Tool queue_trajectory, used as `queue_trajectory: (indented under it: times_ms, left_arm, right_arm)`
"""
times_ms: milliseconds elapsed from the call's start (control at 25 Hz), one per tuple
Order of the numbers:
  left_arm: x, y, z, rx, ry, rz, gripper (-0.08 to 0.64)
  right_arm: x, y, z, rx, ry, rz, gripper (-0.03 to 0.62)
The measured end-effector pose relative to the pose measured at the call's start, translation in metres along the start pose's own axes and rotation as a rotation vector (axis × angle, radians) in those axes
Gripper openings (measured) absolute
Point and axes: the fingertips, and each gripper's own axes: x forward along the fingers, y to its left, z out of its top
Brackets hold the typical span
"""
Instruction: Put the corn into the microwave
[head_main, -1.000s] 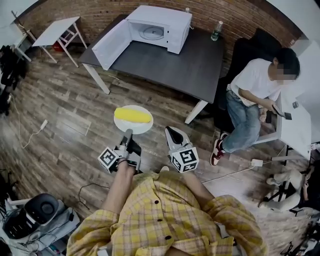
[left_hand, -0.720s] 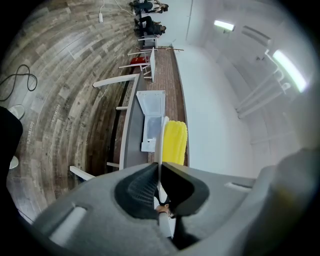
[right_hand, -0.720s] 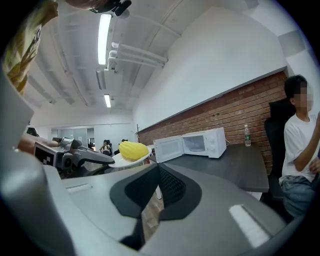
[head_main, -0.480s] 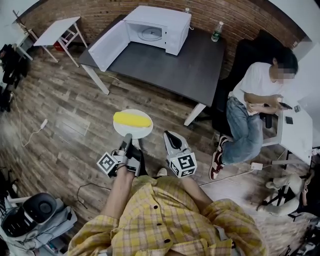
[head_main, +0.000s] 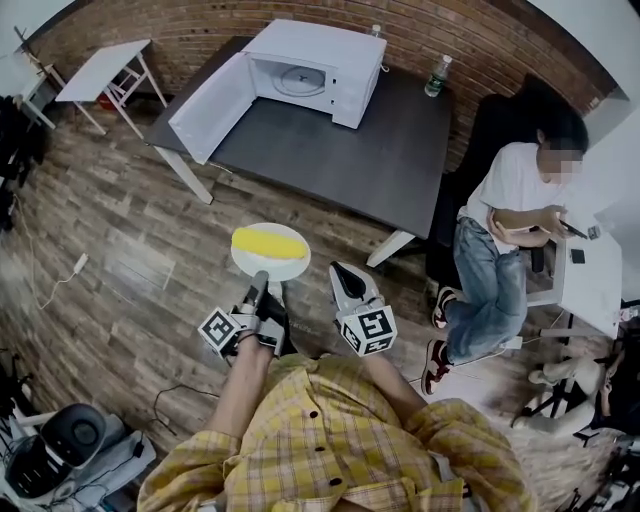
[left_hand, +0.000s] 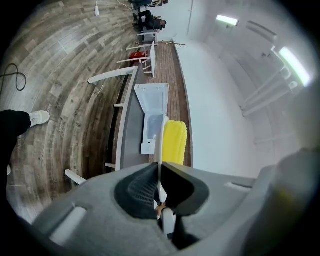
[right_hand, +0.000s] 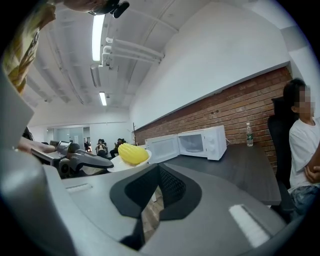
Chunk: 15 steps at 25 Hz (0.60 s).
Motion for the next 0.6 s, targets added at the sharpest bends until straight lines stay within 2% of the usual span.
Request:
queue_trajectory:
  times_ms: [240, 600]
  left_arm:
    - [0.06, -0.009, 0.04, 0.01, 0.04, -0.018, 0.017]
    - [0.146, -0.027, 0.112, 0.011, 0.107, -0.001, 0.017]
  right_arm:
    - [0.065, -0.018, 0.012, -0.006, 0.011, -0.007, 0.003]
    - [0.166, -0.043, 0.045, 0.016, 0.02, -0.078, 0.003]
